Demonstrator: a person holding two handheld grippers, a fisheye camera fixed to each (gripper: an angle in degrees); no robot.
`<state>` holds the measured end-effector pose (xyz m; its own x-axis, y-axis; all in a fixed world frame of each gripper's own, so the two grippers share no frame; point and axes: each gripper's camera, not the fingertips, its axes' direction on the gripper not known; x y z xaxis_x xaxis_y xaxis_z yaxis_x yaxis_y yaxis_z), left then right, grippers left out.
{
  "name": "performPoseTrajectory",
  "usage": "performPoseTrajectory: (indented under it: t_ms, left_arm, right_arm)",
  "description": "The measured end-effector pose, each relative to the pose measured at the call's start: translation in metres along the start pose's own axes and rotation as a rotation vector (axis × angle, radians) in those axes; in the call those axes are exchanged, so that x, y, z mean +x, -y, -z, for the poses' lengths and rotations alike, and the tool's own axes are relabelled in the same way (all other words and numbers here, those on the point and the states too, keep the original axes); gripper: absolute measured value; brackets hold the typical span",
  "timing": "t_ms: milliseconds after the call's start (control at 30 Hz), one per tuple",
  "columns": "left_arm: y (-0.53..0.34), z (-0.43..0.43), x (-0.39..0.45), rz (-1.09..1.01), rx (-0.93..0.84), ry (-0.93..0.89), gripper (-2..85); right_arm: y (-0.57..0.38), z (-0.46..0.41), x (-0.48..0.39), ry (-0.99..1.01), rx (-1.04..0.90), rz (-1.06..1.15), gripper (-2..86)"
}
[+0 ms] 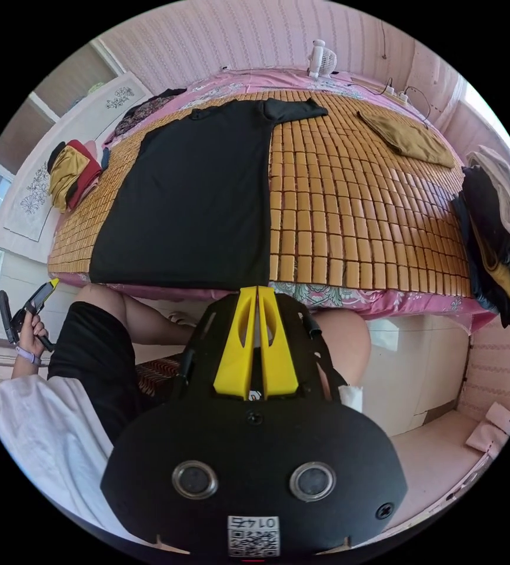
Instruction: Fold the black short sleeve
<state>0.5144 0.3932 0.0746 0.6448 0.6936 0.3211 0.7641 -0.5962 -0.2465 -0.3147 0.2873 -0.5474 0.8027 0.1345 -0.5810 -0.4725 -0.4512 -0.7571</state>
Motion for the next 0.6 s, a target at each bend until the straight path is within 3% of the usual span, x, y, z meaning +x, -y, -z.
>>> performPoseTrajectory:
  t_ms: [467, 600]
  left_arm:
    - [-0.042, 0.066, 0.045, -0.183, 0.135, -0.135, -1.0]
    - [-0.044, 0.065, 0.088, -0.293, 0.117, -0.175, -0.8]
  right_arm:
    - [-0.113, 0.026, -0.005, -0.013, 0.291, -0.01, 0.0]
    - [-0.152, 0.03, -0.001, 0.12, 0.404, -0.008, 0.0]
